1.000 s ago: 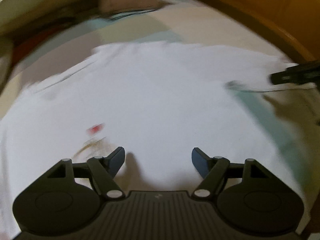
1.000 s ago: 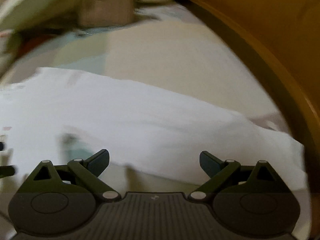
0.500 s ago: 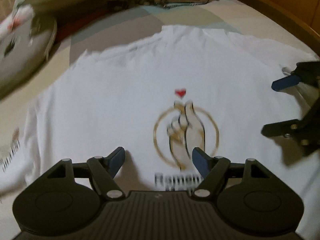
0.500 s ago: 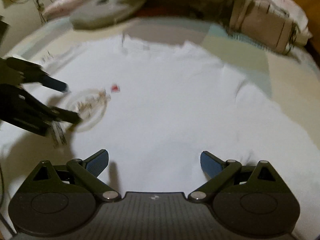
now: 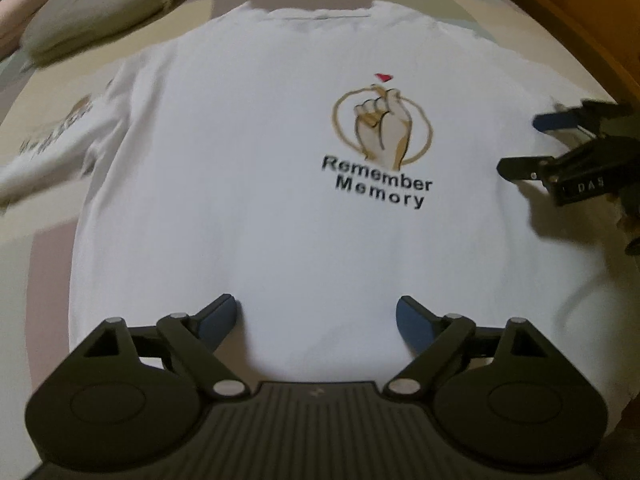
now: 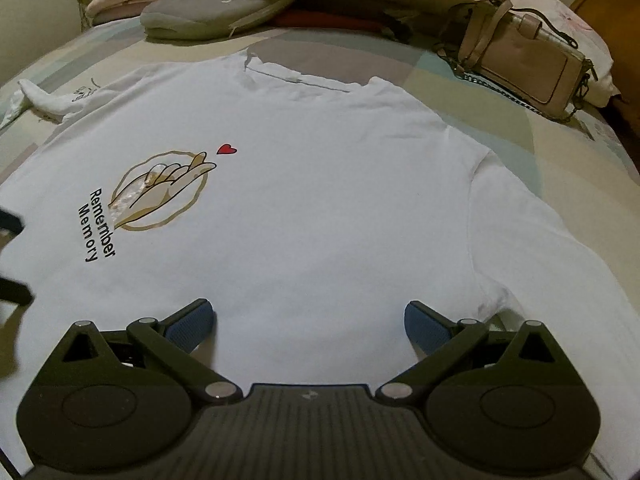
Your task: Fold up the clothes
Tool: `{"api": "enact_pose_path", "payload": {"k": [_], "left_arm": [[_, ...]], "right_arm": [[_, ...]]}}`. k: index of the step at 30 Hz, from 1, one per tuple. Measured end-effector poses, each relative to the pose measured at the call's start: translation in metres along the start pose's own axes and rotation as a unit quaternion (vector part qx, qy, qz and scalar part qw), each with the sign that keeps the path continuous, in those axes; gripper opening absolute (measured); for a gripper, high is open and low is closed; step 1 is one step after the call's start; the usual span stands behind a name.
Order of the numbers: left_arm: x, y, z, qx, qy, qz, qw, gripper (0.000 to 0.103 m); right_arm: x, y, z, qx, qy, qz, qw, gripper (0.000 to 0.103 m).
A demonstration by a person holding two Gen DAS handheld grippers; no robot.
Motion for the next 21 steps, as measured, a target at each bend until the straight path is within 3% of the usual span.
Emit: {"api": "enact_pose_path", "payload": {"k": [3,8,14,17,21], "left_arm": [[0.005,0.008,0.002,0.036,0.003,-0.014,0.9993,0.086],[-0.002,0.055,0.008,0.047,0.027,-0.074,0.9958,0.086],[-0.028,0.105,0.04,0.107,0.039,-0.125,0.9855,0.086],[-0.036,0.116,0.062,0.148,0.04,-0.141,0.9781,0.086],[-0.049,0.123,0.101,0.206,0.042,-0.128,0.9692,0.083]], "right_arm": [[0.001,-0.003,0.001,0.0,-0.002,-0.011,1.0,0.103],[0.002,-0.003,0.0,0.005,0.002,-0.014,1.0,0.103],[0.002,-0.004,0.001,0.004,-0.001,-0.021,1.0,0.103],[0.001,-0.002,0.001,0.003,-0.003,-0.014,1.0,0.103],[0.001,-0.001,0.003,-0.003,-0.01,-0.007,1.0,0.103]]}}
Point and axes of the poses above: each gripper's, at about its wrist camera, not at the fingertips, and x roughly against the way its jaws point, z to its left, y to its top, the point moved 3 cm from there along -x, roughly the way its jaws point, and after that the axes turned 5 degrees about x, right-handed, at the moved point
